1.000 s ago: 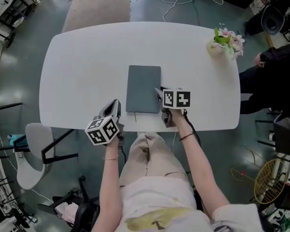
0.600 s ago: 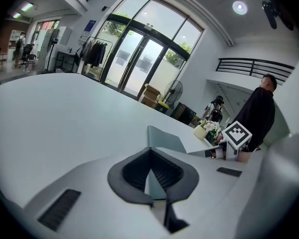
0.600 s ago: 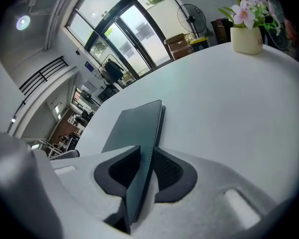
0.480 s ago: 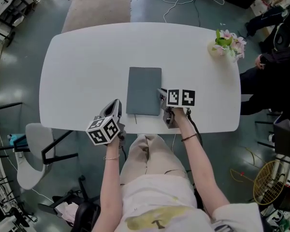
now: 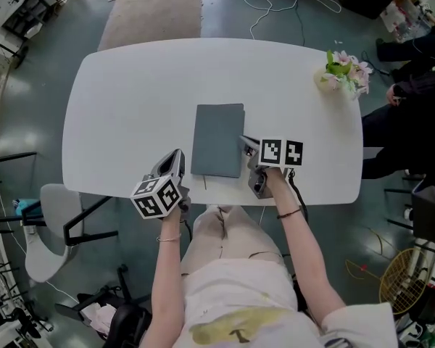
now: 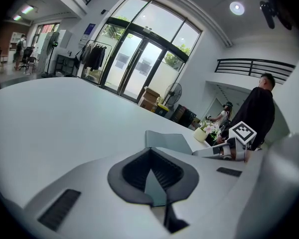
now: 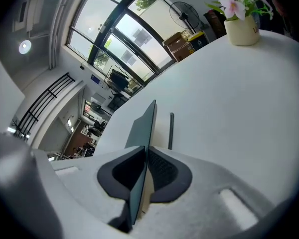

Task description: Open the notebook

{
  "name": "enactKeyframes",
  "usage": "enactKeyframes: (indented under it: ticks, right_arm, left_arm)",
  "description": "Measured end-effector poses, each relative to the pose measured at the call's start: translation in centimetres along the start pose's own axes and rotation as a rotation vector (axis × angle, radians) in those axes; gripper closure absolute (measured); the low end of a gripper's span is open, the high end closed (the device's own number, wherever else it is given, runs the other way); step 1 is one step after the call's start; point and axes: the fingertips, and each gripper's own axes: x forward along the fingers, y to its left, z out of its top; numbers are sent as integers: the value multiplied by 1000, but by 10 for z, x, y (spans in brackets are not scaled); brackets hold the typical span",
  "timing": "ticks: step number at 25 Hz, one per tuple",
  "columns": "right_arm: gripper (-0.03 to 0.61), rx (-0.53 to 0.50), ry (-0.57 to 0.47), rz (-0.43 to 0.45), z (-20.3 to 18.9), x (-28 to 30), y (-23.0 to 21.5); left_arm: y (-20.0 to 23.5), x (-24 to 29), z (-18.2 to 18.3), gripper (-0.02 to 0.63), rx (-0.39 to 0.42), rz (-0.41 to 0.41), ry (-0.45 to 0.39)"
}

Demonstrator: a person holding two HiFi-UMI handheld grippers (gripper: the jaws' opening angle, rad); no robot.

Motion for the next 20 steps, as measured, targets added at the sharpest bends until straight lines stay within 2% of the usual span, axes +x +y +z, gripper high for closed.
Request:
enactKeyframes:
  ticks: [6,13,20]
  right_arm:
    - [552,18,-21,1,6,-8,19]
    - [554,-11,-48,-25,12,-10,52]
    - [554,-63,-109,-141,18,-7,85]
  left_arm:
    - [6,-6,17,615,11,-4,-31]
    - [23,-12,43,615,48,-58,-43]
    - [57,-18,65,615,66,-147,-14]
